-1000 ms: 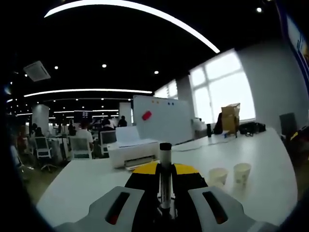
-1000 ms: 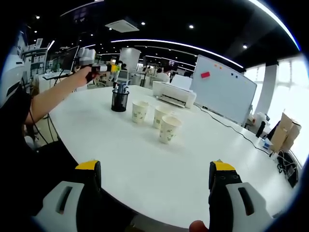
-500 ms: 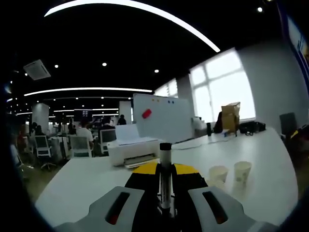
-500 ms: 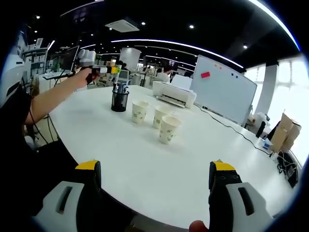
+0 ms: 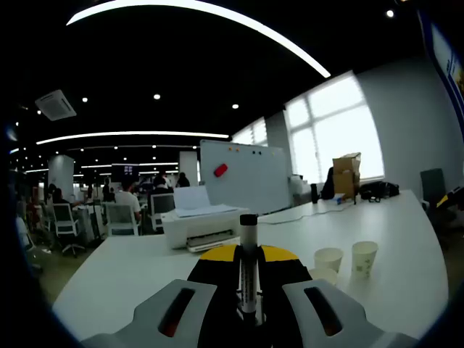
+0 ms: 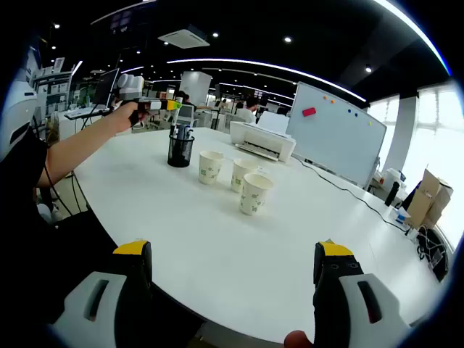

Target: Place the scattered laser pointers and whiteboard markers into the pen holder and stack the scattered paper cups together

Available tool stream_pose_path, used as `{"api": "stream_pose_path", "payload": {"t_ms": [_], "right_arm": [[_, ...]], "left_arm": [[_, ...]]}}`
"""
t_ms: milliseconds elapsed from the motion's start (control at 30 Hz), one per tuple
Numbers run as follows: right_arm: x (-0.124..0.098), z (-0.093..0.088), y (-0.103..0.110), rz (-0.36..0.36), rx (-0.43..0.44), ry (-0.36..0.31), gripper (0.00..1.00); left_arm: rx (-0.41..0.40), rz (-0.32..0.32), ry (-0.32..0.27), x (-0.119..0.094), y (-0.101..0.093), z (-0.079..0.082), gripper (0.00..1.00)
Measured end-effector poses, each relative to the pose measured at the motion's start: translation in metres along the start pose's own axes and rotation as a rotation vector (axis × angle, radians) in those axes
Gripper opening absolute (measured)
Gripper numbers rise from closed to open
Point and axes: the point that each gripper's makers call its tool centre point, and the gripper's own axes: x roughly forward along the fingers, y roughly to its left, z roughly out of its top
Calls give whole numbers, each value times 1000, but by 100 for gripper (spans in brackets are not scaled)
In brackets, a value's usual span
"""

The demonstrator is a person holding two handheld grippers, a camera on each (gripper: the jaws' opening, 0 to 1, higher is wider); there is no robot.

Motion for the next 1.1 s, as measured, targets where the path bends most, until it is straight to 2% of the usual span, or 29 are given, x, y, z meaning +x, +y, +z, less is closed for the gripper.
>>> {"api": "stream_pose_path", "payload": {"t_ms": [267, 867, 1100], "right_arm": [[-1, 0, -1, -2, -1, 1, 87], [0, -2, -1, -1, -1, 5, 87], [0, -2, -1, -1, -2, 7, 87]], "left_arm": [[-2, 1, -8, 0, 0, 2, 14], [-7, 1, 5, 2, 0, -7, 14], [-9, 2, -12, 3, 0, -3, 14]]}}
